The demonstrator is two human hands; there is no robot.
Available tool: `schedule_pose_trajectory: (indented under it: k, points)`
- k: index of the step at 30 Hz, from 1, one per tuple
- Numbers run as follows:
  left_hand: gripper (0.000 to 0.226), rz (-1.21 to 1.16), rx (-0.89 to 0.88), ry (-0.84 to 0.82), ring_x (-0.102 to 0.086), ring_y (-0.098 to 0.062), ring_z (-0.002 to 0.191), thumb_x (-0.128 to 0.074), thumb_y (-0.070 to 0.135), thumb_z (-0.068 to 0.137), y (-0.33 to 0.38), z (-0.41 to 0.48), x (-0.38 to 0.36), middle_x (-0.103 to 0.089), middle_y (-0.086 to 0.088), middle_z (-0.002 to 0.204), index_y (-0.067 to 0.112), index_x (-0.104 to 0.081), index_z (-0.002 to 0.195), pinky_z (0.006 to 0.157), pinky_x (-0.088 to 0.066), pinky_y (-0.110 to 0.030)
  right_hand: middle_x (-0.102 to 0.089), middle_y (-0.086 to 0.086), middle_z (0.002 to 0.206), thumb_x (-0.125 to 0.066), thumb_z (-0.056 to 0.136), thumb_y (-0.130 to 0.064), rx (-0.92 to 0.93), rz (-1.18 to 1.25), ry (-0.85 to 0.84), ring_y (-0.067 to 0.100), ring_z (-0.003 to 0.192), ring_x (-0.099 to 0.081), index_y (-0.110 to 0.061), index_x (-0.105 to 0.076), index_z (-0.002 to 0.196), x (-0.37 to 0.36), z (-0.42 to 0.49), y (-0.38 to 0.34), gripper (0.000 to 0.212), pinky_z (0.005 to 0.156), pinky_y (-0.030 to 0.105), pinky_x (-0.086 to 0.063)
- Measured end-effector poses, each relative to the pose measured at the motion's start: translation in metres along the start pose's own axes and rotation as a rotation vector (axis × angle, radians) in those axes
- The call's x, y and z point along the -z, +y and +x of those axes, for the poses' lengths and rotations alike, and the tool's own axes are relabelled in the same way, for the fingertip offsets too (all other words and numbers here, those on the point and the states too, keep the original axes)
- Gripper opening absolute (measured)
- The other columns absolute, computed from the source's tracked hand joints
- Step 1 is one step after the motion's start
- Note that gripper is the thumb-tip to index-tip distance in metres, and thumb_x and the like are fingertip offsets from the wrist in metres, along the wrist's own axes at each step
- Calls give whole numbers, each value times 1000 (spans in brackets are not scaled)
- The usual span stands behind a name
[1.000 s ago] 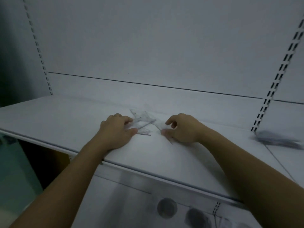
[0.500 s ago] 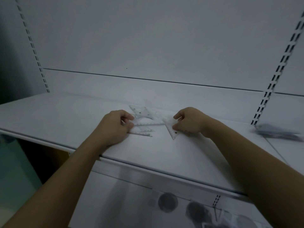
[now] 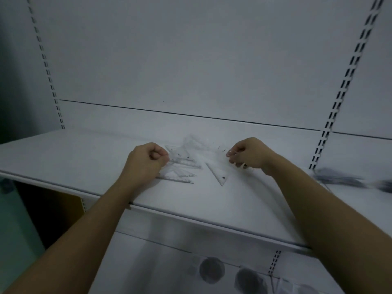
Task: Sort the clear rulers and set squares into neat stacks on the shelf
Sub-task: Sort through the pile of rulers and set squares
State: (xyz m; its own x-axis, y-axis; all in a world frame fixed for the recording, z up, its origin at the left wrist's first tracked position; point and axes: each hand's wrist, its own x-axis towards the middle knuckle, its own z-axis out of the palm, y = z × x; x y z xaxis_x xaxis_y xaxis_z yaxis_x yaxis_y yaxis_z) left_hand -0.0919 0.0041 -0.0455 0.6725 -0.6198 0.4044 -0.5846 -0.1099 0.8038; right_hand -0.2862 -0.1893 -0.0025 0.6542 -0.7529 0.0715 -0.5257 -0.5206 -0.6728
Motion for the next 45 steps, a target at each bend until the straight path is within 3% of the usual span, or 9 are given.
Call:
schedule_pose_trajectory:
  k: [6, 9, 13, 18, 25, 28, 33, 39, 45]
  points:
    - [4, -115, 76, -65, -59, -15, 63, -72, 10, 80, 25, -2, -2, -68, -5, 68, 13, -71, 81, 57, -44, -19, -74, 13, 82, -63, 82, 7, 30, 6, -21, 21, 71, -70, -4, -69, 94, 38, -15, 0, 17, 73, 34, -59]
    - [5, -178, 72, -164, -60, -9, 60, -71, 9, 78, 53, -3, -21, -71, -3, 72, 13, -72, 82, 55, -43, -13, -74, 15, 85, -56, 86, 10, 11, -4, 5, 23, 72, -72, -2, -66, 94, 67, -27, 13, 18, 70, 33, -59]
    - [4, -240, 54, -318, -62, -3, 56, -71, 10, 79, 94, -1, -66, -73, -2, 74, 12, -73, 81, 55, -44, -14, -73, 15, 85, -51, 89, 10, -44, -73, 86, 28, 79, -72, -4, -65, 100, 114, -50, 47, 22, 83, 46, -57]
    - [7, -204, 33, -481, -61, -10, 63, -69, 9, 80, 149, -5, -141, -74, -5, 81, 6, -73, 84, 59, -43, -21, -69, 9, 95, -37, 86, 16, -137, -155, 200, 18, 77, -61, -6, -65, 114, 174, -91, 96, 44, 64, 25, -48]
    - [9, -196, 75, -556, -60, -14, 62, -69, 6, 79, 206, -16, -241, -72, -14, 85, -1, -73, 83, 53, -40, -20, -67, 1, 94, -50, 97, -16, -215, -151, 247, 15, 71, -52, -12, -67, 107, 243, -140, 177, 20, 59, 23, -39]
    - [11, -174, 98, -535, -59, -16, 60, -70, 5, 76, 221, -17, -275, -73, -17, 84, -4, -73, 81, 50, -42, -20, -68, -4, 84, -59, 94, -28, -125, -246, 280, 17, 74, -62, -18, -68, 94, 267, -156, 208, 14, 64, 25, -49]
    - [17, 71, 45, -461, -62, -24, 65, -69, 3, 65, 226, -12, -314, -71, -19, 77, -8, -71, 77, 70, -57, -38, -74, -1, 77, -63, 90, -16, -87, -239, 359, 17, 74, -71, -15, -68, 85, 307, -167, 249, 7, 79, 40, -58]
    - [17, 691, -184, -324, -59, -21, 77, -60, 27, 75, 235, -24, -323, -63, -1, 80, 12, -62, 83, 78, -41, -32, -73, -4, 93, -56, 96, -19, -13, -417, 344, 5, 79, -67, -26, -70, 109, 336, -163, 289, 21, 77, 25, -49]
    - [30, 733, -445, -278, -58, -22, 101, -55, 45, 86, 272, -54, -351, -64, 1, 108, 21, -65, 103, 94, -33, -38, -58, -11, 104, -53, 97, -23, 45, -582, 216, 15, 104, -57, -26, -65, 124, 360, -160, 331, 29, 84, 21, -33]
